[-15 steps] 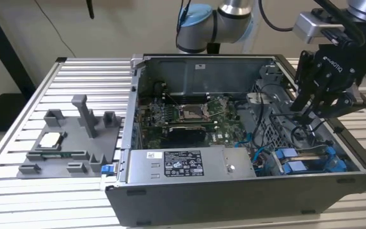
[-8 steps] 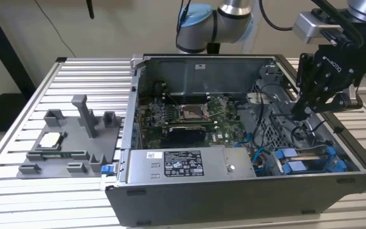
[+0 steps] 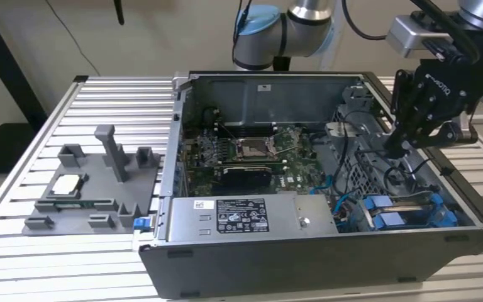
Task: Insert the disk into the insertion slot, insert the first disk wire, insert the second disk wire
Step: 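Insert the first disk wire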
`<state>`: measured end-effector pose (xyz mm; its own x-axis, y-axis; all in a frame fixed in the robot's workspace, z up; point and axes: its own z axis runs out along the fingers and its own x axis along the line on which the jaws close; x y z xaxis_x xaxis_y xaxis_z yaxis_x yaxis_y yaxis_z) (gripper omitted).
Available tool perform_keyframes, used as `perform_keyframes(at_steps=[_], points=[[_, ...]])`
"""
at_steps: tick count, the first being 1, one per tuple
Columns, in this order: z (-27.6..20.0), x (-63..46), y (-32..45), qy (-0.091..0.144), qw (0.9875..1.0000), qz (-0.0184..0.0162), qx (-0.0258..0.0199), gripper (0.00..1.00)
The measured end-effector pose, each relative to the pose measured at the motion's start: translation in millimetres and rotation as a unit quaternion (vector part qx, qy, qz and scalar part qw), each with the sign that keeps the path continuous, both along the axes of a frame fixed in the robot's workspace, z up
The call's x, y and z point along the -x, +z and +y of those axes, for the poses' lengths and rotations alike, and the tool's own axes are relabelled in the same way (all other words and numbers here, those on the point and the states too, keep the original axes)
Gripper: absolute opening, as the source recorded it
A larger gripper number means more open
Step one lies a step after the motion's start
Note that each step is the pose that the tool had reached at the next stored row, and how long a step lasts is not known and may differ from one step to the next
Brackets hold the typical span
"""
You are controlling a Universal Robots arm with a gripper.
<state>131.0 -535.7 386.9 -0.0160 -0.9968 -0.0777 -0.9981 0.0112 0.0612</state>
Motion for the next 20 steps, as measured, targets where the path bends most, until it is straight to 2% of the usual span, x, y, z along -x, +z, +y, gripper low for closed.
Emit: perform_keyframes(at_steps=[1,2,9,10,18,20], points=[[0.0,0.1,0.1,0.0,1.0,0.0,-0.0028,0.19],[0.1,0.1,0.1,0.0,1.0,0.0,-0.0034,0.19],[0.0,0.1,-0.2,0.0,1.0,0.0,-0.0037,0.2],[0.0,0.1,-0.4,0.0,1.0,0.0,-0.0041,0.27],[-0.6,-1.1,-2.2,-0.001,1.0,0.0,-0.0091,0.27],[-0.6,-1.1,-2.3,-0.001,1.0,0.0,-0.0093,0.19]])
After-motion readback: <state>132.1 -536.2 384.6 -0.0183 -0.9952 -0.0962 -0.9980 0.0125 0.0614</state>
